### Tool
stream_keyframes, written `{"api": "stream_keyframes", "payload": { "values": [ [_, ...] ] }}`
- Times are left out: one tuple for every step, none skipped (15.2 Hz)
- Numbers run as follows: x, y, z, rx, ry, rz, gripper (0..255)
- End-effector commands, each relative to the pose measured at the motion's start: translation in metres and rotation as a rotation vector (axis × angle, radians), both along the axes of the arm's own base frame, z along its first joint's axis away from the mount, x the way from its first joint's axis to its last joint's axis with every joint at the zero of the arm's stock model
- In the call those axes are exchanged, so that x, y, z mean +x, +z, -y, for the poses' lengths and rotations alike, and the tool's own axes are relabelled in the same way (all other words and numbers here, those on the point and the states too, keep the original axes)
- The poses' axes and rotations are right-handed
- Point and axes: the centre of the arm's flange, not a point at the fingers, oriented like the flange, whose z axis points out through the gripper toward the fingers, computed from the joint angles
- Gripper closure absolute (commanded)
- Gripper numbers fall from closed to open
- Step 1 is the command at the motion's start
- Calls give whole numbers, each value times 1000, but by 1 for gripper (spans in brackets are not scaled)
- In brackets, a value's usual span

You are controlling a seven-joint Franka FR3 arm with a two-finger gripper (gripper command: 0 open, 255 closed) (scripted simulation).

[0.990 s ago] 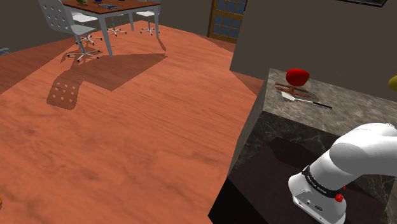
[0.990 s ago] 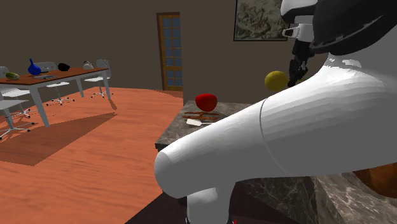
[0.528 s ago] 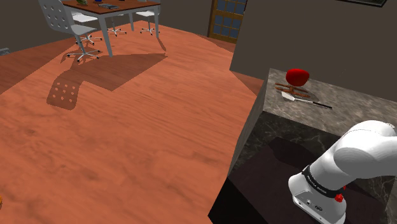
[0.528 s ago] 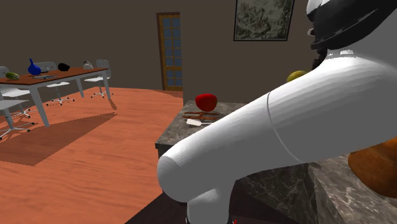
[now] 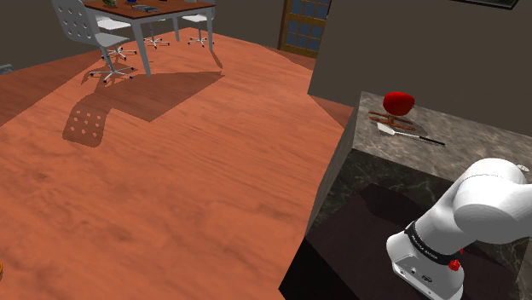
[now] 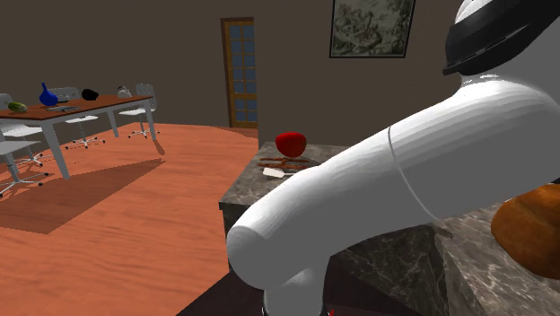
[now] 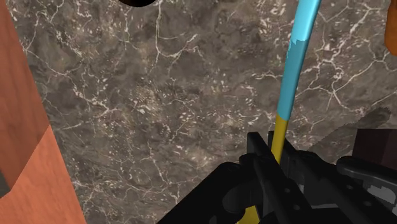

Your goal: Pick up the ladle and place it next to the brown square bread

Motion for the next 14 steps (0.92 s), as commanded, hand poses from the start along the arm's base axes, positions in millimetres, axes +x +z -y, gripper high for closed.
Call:
{"api": "stream_keyframes", "payload": {
  "values": [
    [-1,-11,1,0,0,0,255],
    [-1,-16,1,0,0,0,255],
    [-1,-21,1,0,0,0,255],
    [-1,-26,1,0,0,0,255],
    [-1,-32,1,0,0,0,255],
    [-1,-37,1,0,0,0,255],
    [-1,-42,1,0,0,0,255],
    [-1,-48,1,0,0,0,255],
    [-1,-53,1,0,0,0,255],
    [-1,-58,1,0,0,0,255],
    [-1,-63,1,0,0,0,255],
    [-1,-69,1,0,0,0,255],
    [-1,-74,1,0,0,0,255],
    [-1,-79,1,0,0,0,255]
  ]
}}
